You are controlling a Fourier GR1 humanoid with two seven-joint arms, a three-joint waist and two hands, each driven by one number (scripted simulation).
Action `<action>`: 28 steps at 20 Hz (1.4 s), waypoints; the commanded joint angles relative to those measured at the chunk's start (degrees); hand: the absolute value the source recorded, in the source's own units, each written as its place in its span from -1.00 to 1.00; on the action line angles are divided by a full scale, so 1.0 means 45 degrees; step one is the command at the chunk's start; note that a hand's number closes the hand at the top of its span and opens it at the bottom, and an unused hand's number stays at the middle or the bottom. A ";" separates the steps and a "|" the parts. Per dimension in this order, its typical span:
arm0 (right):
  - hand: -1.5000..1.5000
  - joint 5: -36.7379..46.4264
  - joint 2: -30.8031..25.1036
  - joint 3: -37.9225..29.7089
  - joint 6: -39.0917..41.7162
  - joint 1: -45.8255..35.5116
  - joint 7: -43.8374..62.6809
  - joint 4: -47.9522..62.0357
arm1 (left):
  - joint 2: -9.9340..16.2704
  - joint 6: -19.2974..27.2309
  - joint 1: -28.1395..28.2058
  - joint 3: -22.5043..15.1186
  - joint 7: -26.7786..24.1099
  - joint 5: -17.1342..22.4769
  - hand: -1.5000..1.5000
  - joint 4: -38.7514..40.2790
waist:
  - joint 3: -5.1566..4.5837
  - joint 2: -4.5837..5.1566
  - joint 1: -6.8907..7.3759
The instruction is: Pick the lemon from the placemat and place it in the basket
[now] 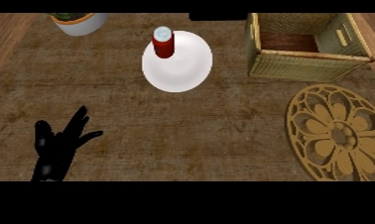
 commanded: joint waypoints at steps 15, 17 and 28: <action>1.00 -0.0605 -0.0022 -0.2170 -0.1622 0.0832 -0.4294 0.5375 | -0.0547 -0.0490 0.0183 -0.0246 0.0280 -0.0433 0.00 0.0520 | -0.0077 0.0221 0.0369; 1.00 -0.0692 -0.0011 -0.2124 -0.1561 0.1505 -0.4628 0.5012 | -0.0442 -0.0345 -0.0228 0.0018 0.0532 -0.0593 0.00 0.0621 | -0.0081 0.0160 0.0202; 1.00 0.1601 -0.0501 -0.1407 -0.3499 0.2330 -0.5922 0.7389 | -0.0687 -0.0717 -0.0171 0.0151 0.0263 -0.0671 0.00 0.0955 | -0.0100 0.0219 0.0265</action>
